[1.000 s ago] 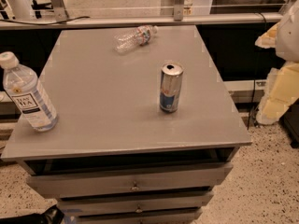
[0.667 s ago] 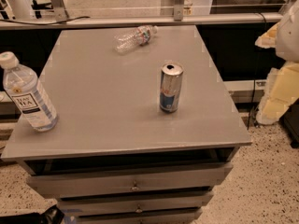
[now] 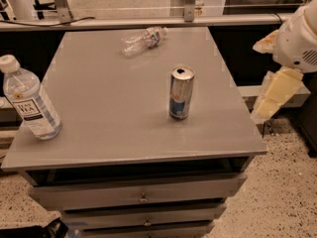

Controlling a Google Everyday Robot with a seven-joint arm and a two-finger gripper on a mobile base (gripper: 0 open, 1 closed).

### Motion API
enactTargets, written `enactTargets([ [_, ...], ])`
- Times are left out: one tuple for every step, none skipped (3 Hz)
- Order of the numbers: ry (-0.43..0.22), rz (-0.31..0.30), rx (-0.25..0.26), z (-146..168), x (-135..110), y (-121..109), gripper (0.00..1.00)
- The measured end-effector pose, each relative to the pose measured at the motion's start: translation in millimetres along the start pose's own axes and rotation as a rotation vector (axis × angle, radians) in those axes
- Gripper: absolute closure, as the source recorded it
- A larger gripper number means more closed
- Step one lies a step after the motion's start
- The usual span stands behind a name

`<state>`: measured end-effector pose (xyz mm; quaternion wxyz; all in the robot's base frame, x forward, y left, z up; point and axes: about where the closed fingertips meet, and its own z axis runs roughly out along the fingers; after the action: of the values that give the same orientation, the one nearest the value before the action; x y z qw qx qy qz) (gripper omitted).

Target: Move water bottle near blue plastic bottle

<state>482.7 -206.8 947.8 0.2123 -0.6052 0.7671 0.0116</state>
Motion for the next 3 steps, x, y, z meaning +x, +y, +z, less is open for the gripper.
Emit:
enactTargets([
  [-0.076, -0.027, 0.034, 33, -17, -40, 0.00],
  [-0.145, -0.095, 0.078, 58, -46, -79, 0.00],
  [-0.207, -0.157, 0.101, 84, -83, -111, 0.00],
])
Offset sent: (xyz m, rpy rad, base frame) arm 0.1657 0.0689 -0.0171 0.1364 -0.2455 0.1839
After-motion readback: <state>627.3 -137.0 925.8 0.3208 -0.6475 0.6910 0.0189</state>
